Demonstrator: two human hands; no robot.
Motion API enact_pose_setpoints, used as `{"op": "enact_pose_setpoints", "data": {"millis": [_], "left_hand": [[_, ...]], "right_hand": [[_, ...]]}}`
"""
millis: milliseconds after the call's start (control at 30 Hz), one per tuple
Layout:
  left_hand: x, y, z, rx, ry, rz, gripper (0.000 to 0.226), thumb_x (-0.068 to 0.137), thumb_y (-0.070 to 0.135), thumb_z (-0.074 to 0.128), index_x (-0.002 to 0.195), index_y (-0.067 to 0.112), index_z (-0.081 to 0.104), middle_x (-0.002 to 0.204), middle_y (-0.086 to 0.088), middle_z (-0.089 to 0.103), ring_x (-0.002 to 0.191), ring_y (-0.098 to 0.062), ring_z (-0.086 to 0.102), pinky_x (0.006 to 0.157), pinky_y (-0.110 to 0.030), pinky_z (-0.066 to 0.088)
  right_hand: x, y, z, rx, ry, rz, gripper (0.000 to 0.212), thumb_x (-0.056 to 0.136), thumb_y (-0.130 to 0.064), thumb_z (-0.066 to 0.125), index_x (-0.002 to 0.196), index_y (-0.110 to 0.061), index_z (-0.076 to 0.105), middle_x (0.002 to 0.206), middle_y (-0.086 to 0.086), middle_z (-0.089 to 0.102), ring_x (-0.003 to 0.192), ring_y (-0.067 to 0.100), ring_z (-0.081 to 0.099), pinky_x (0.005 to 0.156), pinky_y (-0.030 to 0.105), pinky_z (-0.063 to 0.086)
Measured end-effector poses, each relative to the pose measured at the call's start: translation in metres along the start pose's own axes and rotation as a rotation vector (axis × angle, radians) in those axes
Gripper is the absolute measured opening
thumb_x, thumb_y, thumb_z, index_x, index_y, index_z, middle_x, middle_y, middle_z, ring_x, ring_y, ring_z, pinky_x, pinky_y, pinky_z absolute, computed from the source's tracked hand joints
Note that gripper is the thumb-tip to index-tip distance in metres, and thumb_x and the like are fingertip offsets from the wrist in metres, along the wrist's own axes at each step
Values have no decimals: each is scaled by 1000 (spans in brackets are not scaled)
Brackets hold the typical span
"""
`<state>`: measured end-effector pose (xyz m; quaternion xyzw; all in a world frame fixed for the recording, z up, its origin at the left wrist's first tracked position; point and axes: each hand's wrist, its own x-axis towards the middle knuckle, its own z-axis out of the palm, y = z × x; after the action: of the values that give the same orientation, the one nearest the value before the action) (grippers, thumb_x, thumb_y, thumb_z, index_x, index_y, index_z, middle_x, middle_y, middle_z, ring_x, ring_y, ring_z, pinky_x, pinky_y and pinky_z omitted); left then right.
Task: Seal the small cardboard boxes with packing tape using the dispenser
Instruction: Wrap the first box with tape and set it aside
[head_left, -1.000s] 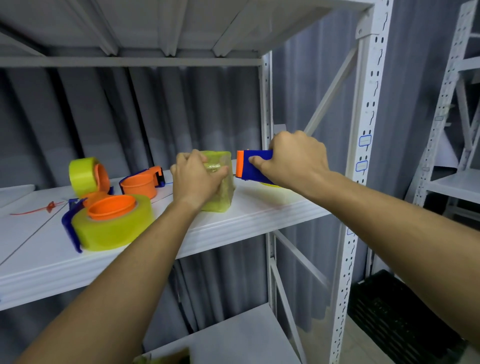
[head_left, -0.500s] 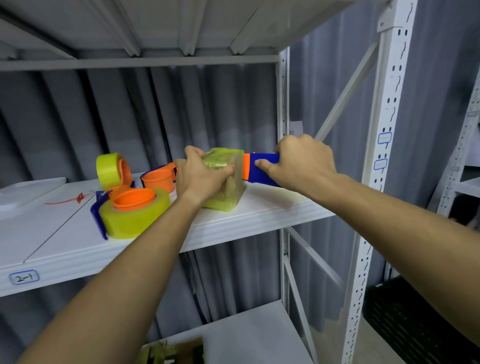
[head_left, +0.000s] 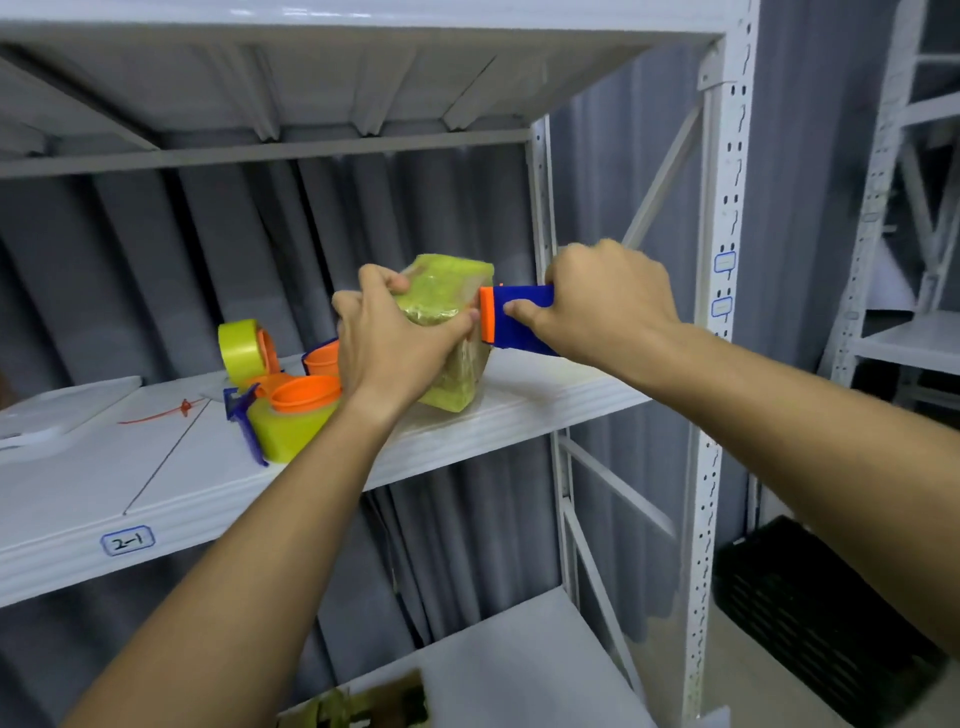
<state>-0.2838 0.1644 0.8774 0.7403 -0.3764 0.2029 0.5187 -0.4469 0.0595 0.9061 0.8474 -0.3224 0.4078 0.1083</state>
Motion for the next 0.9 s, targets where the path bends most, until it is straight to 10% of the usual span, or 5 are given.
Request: {"op": "enact_pose_setpoints", "data": {"millis": [500, 900], "left_hand": [[-137, 6, -32, -222, -232, 64, 67, 59, 72, 78, 103, 33, 44, 112, 5, 38, 107, -21, 54, 76, -27, 36], [-258, -80, 26, -246, -478, -148, 55, 60, 53, 82, 97, 32, 47, 113, 2, 39, 96, -3, 37, 77, -20, 37]], "right_hand": [[-154, -31, -78, -250, -61, 193, 59, 85, -64, 60, 59, -18, 35, 58, 1, 33, 60, 31, 45, 50, 30, 22], [-281, -18, 4, -266, -377, 282, 60, 85, -67, 57, 60, -19, 33, 60, 1, 36, 58, 28, 47, 46, 28, 19]]}}
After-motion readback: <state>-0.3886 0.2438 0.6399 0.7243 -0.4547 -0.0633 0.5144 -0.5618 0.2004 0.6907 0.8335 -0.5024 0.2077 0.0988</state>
